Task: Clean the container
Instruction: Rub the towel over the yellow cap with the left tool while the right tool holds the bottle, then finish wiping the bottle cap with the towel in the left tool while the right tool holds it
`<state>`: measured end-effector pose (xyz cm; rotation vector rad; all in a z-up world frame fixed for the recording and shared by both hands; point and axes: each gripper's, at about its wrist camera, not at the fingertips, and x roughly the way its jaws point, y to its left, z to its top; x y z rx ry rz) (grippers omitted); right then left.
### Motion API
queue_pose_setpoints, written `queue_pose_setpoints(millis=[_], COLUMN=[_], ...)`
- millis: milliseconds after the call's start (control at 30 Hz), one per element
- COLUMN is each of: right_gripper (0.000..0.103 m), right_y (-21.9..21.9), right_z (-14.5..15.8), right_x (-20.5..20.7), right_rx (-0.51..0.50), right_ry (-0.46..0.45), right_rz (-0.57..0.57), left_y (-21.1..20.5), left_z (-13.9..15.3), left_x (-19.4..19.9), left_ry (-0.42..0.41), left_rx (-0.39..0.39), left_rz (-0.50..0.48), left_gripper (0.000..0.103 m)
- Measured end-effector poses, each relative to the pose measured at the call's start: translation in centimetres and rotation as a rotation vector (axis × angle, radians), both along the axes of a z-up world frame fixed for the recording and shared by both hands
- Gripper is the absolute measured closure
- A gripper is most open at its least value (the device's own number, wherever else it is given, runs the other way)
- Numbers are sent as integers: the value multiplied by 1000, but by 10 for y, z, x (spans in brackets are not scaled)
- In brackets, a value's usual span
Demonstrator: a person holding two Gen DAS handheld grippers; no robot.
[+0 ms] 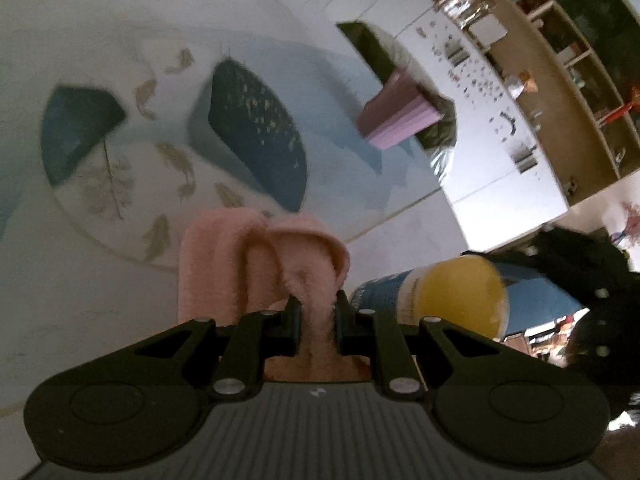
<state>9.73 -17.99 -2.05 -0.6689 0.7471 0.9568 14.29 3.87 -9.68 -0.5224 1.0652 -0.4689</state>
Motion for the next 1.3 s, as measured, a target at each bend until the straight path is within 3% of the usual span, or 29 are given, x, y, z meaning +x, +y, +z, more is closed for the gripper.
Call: queue_pose_setpoints(millis=[133, 233, 467, 700, 1300], right_gripper=[43, 43, 43, 43, 43], right_y=[-4, -5, -2, -2, 0], right_z=[-2, -4, -6, -9, -7], right_x=[3, 5, 5, 6, -2], right_rx=[-13, -21, -31, -36, -8], right_ry=[1, 1, 0, 4, 1], right_rz=[-16, -23, -20, -21, 2], left_y=[6, 0, -37, -59, -44], left_z=[32, 55, 87, 82, 50], left_x=[-14, -20, -20, -14, 15], left_ry=[-85, -147, -250, -243, -151], left_rx=[-34, -18, -24, 23, 65], left_rz=[-3, -14, -125, -173, -87], left_gripper=[88, 88, 88, 88, 88])
